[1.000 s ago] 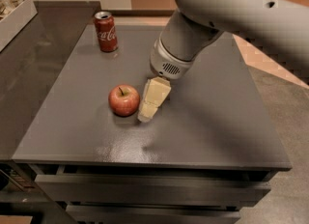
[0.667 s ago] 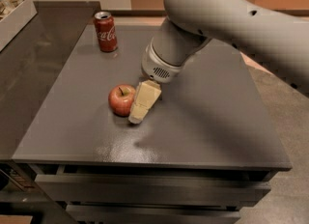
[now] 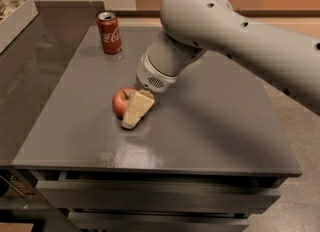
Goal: Pick apple
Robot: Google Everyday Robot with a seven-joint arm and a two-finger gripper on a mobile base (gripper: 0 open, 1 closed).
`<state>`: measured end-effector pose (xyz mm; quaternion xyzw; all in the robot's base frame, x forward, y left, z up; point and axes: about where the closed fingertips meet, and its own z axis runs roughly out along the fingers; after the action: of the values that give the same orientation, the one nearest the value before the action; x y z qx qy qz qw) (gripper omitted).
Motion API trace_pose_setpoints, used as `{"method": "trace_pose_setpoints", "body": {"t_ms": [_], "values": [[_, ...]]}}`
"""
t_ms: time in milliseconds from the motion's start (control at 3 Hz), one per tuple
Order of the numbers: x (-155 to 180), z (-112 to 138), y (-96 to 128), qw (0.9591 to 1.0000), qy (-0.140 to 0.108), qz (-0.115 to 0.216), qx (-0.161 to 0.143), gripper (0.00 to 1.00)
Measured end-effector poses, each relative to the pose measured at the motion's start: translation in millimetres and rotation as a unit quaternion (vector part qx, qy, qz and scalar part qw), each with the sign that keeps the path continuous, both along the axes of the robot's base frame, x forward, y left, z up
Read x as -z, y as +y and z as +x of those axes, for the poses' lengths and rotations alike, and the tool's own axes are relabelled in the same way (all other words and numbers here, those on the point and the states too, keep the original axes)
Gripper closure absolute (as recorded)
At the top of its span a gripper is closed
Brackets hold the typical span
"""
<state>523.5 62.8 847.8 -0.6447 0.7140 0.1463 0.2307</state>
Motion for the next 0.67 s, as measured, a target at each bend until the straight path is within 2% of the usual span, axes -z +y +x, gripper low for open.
{"method": "trace_pose_setpoints", "body": {"t_ms": [667], "values": [[-5.1, -0.7, 7.2, 0.9995, 0.008, 0.031, -0.005, 0.64]]}}
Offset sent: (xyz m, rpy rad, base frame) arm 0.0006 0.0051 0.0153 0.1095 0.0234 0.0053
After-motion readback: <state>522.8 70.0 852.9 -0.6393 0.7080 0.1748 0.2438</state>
